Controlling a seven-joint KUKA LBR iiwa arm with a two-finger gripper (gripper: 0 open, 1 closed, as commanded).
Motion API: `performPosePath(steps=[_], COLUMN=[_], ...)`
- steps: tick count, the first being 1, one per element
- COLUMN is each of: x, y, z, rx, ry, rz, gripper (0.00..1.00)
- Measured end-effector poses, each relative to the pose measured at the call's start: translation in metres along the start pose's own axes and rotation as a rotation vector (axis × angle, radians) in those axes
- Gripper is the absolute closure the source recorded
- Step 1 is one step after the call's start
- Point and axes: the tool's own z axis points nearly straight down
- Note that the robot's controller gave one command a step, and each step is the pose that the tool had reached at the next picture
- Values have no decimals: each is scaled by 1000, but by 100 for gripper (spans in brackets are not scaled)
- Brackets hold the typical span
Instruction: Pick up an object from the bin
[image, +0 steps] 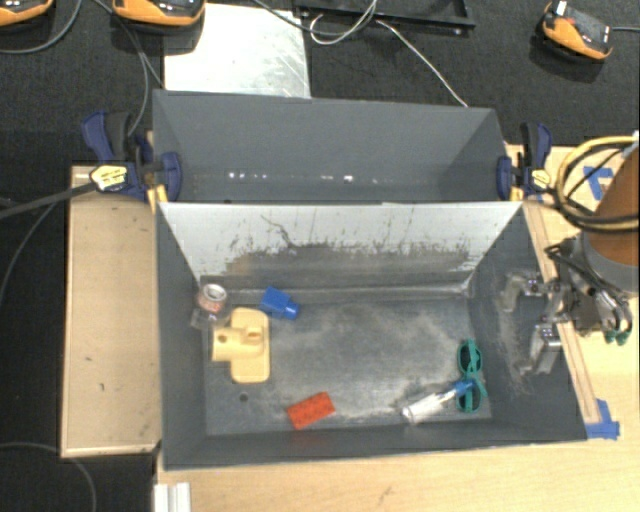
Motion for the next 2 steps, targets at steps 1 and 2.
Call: performPosePath(steps=[1, 2], x=[-2, 10], y=[1, -2], z=[-4, 131], rx=[2, 3], ry=[-8, -6], rz=[-6, -615], gripper=[0, 0])
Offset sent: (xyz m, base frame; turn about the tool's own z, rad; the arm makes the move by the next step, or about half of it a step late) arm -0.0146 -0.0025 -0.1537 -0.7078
